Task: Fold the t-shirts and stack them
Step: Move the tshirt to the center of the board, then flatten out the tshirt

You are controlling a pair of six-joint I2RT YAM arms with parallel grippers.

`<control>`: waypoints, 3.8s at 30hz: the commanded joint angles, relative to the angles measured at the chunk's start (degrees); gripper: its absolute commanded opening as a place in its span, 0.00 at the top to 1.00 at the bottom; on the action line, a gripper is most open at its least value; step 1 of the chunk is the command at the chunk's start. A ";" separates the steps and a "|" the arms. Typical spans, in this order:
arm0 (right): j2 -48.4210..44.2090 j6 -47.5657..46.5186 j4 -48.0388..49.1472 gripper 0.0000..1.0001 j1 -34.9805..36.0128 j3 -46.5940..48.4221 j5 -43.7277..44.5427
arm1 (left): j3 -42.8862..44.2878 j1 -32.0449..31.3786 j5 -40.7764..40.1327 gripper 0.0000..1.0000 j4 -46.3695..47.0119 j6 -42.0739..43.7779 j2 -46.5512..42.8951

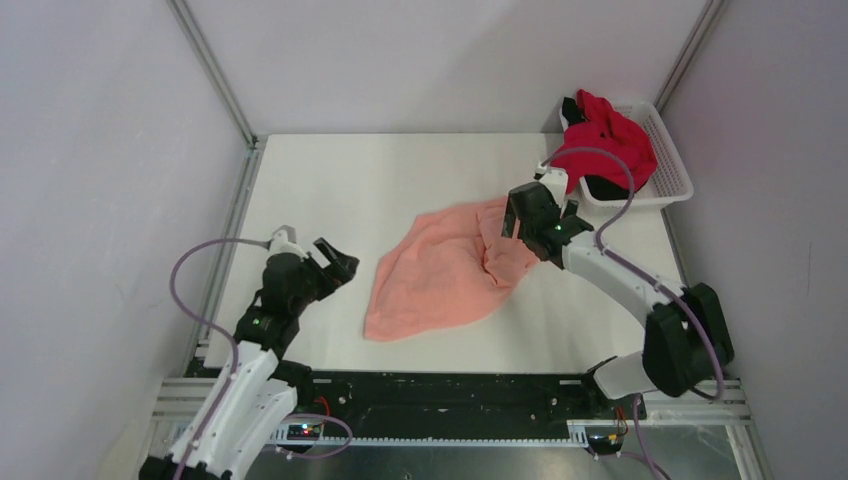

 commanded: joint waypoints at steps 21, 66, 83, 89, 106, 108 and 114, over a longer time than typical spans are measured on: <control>-27.52 7.39 6.58 0.01 -12.71 -23.12 -16.27 | -9.81 -24.53 0.35 0.06 0.12 -8.91 17.98; -9.76 2.69 15.69 1.00 -15.87 -8.66 -24.71 | 3.07 -29.16 -18.89 1.00 12.80 9.43 -1.08; -27.32 -6.31 -15.97 1.00 -10.46 21.62 -20.16 | 30.31 -29.11 -37.34 1.00 10.29 26.95 -2.41; -18.32 -10.63 -10.11 1.00 -10.83 28.37 -24.05 | 37.59 -23.84 -38.75 1.00 11.61 30.90 8.51; -13.80 -10.45 -18.05 1.00 -14.06 29.80 -33.83 | 36.39 -7.62 -27.92 1.00 10.01 27.64 11.92; -16.44 -9.48 -19.40 1.00 -14.26 23.29 -34.41 | 27.45 -7.59 -28.86 1.00 9.62 23.10 7.00; -16.78 -8.37 -21.05 0.98 -14.45 11.53 -33.85 | 7.03 -7.65 -26.55 1.00 8.12 10.42 -1.69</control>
